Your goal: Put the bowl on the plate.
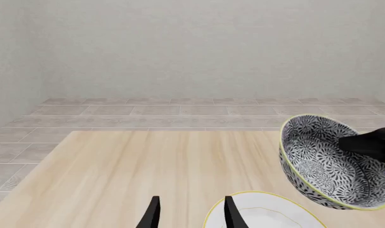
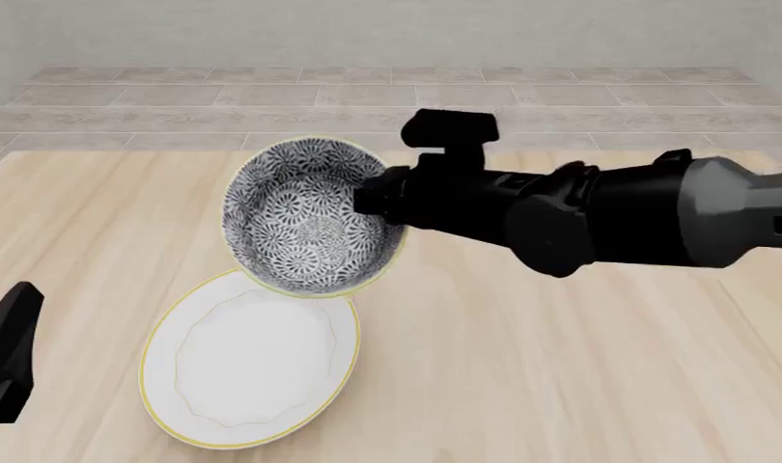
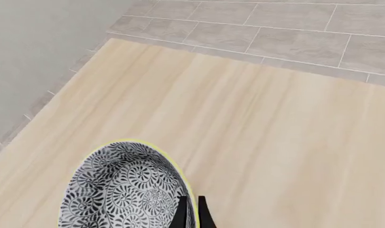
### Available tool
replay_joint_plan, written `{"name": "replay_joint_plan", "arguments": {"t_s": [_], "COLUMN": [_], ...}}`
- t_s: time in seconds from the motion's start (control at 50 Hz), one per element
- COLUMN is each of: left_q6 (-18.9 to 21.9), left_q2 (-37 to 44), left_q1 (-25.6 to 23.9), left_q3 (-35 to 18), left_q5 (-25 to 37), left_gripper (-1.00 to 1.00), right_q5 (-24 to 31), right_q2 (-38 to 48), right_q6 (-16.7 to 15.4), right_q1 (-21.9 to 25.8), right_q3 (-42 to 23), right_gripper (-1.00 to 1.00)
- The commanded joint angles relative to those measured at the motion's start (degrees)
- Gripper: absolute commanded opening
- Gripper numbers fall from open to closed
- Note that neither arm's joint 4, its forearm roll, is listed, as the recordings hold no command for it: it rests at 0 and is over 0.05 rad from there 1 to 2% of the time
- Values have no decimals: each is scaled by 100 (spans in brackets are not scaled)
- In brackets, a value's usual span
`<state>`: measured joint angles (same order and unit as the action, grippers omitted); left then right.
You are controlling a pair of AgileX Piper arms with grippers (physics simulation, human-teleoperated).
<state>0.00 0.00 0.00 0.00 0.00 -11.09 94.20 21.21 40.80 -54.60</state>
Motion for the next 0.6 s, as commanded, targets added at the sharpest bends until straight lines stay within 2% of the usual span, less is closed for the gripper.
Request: {"name": "replay_joint_plan", "arguments": {"t_s": [0.02,0.36,0.6], "left_q6": [0,0,0], "left_q2": [0,0,0], "left_q1": [0,0,0], "left_q3": [0,0,0], "left_q5": [0,0,0], "left_gripper": [100,100,100], "right_q5": [-138,-326,-246], "right_q2": [100,326,513], "right_q6": [247,409,391], "right_q1": [112,262,402], "right_q3": [-107,-150,-300], "right_gripper": [-100,-100,-100]}}
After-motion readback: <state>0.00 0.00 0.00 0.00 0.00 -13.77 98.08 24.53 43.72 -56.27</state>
